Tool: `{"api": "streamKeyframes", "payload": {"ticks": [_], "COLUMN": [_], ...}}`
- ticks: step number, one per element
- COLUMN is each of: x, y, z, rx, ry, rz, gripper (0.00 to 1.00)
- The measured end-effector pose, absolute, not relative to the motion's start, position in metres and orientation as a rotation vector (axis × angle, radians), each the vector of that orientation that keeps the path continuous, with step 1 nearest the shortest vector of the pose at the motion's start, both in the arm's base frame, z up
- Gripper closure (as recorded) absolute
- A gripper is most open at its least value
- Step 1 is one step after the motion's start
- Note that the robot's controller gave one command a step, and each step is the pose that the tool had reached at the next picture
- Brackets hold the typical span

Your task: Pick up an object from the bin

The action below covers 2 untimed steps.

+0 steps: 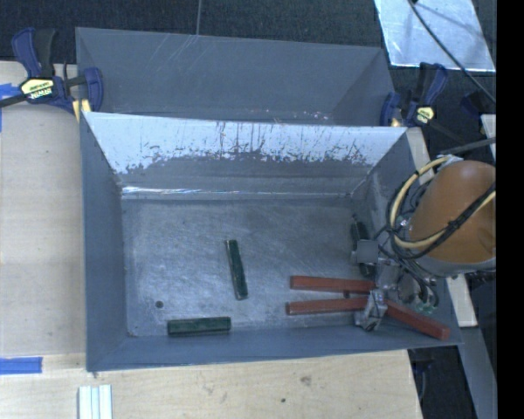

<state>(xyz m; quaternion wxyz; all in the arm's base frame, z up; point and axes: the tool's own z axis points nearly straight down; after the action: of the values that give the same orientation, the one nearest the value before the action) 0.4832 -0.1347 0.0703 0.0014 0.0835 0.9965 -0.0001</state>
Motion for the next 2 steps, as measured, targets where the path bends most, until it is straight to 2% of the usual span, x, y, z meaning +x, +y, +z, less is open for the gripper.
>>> {"api": "streamKeyframes", "payload": {"ticks": [1, 2], "x": [0.483, 0.541], "y": [-0.135, -0.073], "z": [0.070, 0.169], "rx": [0.264, -0.450], "ry": [3.128, 3.098], "rz": [0.000, -0.003], "gripper": [1.00, 1.00]}}
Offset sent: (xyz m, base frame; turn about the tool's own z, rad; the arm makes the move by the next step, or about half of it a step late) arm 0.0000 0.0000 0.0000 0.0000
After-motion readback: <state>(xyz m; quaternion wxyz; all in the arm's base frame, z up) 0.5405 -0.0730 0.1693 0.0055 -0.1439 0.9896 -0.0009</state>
